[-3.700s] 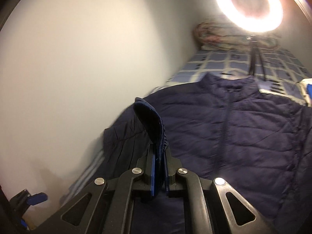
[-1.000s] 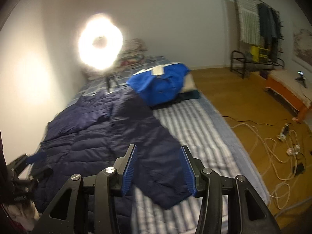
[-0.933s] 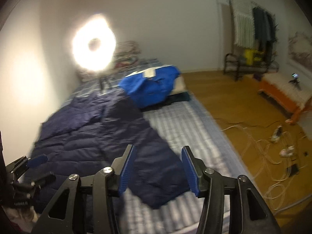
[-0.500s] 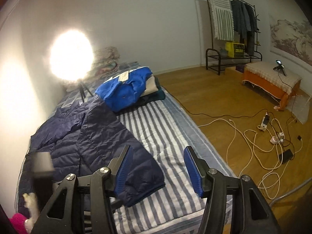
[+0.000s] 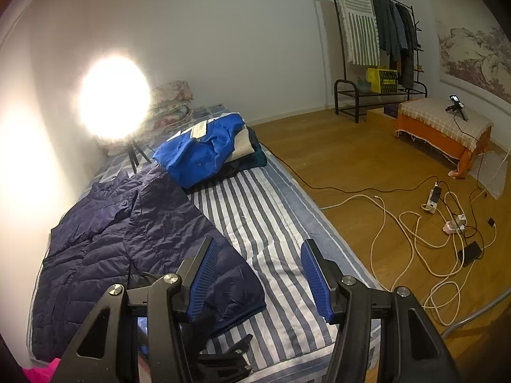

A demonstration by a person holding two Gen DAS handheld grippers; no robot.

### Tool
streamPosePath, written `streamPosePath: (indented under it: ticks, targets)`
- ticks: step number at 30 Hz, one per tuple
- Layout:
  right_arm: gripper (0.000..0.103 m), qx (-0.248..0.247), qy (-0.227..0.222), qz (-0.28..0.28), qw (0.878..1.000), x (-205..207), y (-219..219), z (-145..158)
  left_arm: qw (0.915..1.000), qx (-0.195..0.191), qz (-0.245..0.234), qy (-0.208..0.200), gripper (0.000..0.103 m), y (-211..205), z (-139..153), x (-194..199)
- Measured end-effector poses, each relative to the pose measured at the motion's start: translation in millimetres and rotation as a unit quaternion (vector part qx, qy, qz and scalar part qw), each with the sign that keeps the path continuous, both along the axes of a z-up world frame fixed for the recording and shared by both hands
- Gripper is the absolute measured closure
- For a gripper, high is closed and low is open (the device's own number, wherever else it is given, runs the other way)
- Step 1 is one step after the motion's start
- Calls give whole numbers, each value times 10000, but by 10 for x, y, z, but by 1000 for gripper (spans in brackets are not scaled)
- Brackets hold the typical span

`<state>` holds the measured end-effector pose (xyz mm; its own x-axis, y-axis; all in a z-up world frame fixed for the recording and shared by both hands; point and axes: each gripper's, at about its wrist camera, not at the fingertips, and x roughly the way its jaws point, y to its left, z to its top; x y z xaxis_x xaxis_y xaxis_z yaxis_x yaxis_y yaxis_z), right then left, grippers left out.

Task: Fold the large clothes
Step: 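Grasp the other sleeve cuff with the left gripper and lift it, then lay the held sleeve across the jacket body with the left gripper and release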

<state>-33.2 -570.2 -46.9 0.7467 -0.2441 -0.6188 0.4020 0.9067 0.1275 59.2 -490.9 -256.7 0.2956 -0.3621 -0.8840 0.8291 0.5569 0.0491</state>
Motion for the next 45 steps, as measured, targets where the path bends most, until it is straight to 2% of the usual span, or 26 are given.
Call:
streamPosePath:
  ticks: [4,7,9,12,18,24,30,34,39,45]
  targets:
    - [46,80,-80,-71,9999,-24,-43,22,9999,88,69,-51,28,-72,-20,1]
    - [46,138,-128,-101,9998,-32,-74,35,9999,-13,112,71,52,-87,3,47]
    - [46,163,-146,-107,9997,-23,-84,35,9998,-67,126,146,82,-95,28,94]
    - [46,209,-175,-108,9996,-12,-91,42,9989,-265,106,385,96,-55,108,162]
    - [46,257,-220,-120,9994,10,-88,56,9952,-770,161,580,99,161,393,253]
    - [46,263,-195,-59,9994,125,4,52,9873,-1386,377,683,99,579,867,511]
    - [46,206,-48,96,9997,350,218,1,9788,-1831,732,563,99,1180,1304,911]
    - [46,146,102,254,9995,558,407,-67,9708,-2070,1132,441,99,1693,1524,1218]
    - [46,97,273,526,9982,861,693,-156,9614,-2185,1658,232,99,2312,1618,1594]
    - [46,89,402,887,9952,1211,1070,-248,9535,-2098,2162,-21,99,2946,1545,1951]
